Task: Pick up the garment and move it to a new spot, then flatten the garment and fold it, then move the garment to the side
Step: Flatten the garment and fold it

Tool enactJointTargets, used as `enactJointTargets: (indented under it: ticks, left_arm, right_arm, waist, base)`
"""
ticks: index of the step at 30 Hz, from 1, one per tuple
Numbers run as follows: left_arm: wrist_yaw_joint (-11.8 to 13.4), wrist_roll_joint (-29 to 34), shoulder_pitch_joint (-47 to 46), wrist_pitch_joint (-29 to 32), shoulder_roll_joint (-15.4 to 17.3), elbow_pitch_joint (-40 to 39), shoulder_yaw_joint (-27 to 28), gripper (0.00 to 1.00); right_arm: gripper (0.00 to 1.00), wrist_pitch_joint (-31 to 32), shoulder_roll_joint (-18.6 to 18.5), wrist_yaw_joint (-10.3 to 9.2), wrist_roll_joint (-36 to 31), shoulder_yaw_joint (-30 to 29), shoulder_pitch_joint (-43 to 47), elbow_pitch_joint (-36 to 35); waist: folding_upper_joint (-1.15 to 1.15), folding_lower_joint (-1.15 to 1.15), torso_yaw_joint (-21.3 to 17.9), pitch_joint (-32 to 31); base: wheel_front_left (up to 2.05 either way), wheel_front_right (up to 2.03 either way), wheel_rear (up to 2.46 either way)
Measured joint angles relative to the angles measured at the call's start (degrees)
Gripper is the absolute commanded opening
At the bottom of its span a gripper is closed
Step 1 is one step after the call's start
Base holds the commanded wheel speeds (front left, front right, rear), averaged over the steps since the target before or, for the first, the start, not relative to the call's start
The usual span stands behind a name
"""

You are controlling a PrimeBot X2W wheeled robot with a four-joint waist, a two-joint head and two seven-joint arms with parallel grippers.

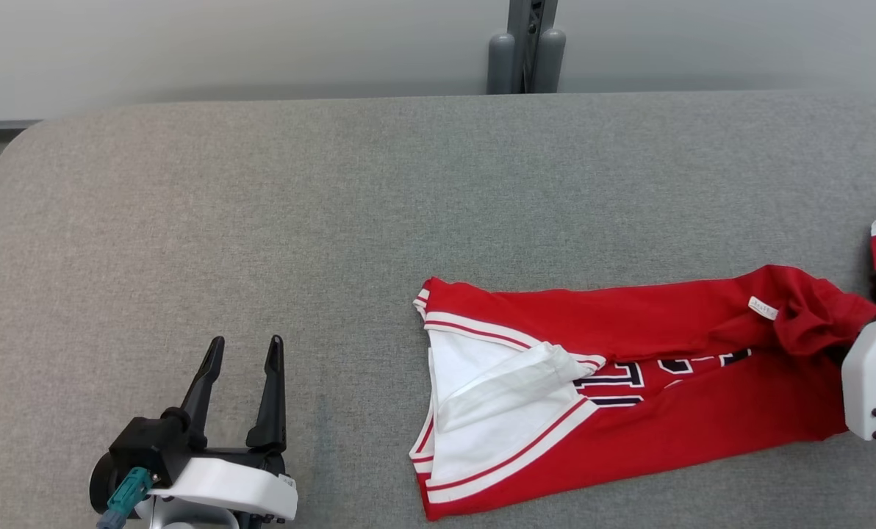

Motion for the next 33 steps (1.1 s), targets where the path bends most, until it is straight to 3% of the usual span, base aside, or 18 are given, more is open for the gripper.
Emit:
enactJointTargets:
  ticks: [14,23,33]
  left_arm:
    - [1.0,-3.4,0.5,0.0,0.0,0.3,-0.6,1.00]
    - [1.3,-4.9,1.2,0.0,0.0,0.6,-0.7,1.00]
    - [1.3,-5.8,1.4,0.0,0.0,1.1,-0.5,1.00]
  right_arm:
    - [0.00,18.2,2.0,-0.01,-1.0,-5.8,1.4,-20.3]
    - [0.00,28.3,10.4,-0.01,-2.8,-14.7,5.9,-26.7]
    - [0.00,32.3,21.6,-0.01,-7.5,-21.1,8.4,-27.1]
  waist:
    - [0.00,0.00,-1.7,-2.1]
    - [0.00,0.00,-0.1,-2.6]
    - [0.00,0.00,2.4,-2.5]
  base:
    - [0.00,0.00,0.00]
    - [0.00,0.00,0.00]
    - [0.00,0.00,0.00]
